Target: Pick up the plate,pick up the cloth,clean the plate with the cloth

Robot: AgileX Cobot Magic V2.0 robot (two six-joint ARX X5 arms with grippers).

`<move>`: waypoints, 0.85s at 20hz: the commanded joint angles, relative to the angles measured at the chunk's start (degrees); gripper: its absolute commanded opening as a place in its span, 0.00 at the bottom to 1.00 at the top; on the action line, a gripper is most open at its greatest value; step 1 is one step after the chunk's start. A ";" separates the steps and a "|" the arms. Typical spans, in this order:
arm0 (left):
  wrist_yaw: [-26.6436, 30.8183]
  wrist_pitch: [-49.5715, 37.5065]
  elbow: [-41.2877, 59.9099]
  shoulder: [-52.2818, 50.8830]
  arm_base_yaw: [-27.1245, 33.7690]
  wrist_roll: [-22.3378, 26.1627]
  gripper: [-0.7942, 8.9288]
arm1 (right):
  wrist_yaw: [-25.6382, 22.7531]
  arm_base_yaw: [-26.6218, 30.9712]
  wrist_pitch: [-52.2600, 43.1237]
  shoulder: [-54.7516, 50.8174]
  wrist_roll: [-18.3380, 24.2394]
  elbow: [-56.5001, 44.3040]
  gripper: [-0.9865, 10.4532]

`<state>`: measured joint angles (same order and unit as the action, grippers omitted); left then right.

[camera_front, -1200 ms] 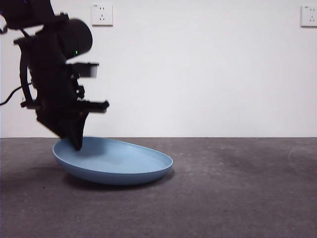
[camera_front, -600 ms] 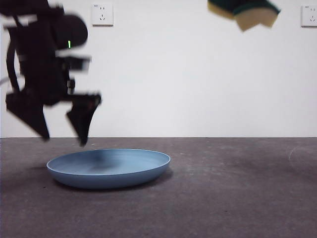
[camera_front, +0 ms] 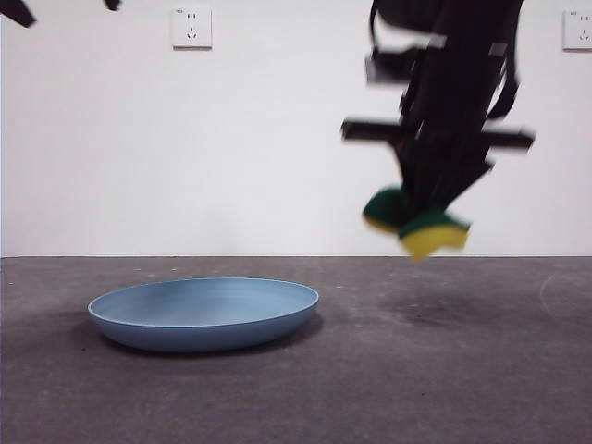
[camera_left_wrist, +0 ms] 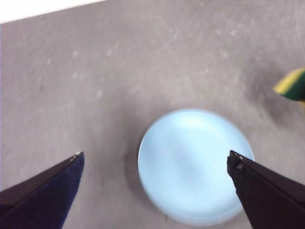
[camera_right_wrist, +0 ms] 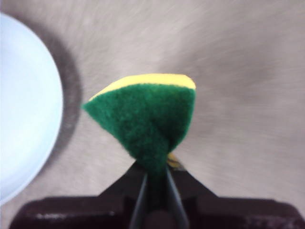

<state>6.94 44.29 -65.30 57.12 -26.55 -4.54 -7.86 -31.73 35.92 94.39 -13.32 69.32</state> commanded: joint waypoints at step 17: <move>0.07 3.74 0.22 -0.55 -0.15 -0.22 0.60 | 6.43 3.98 1.31 9.38 -0.76 -0.46 0.61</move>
<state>6.94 48.31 -65.30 56.55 -26.55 -4.54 -1.50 -27.68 37.32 103.61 -13.69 69.28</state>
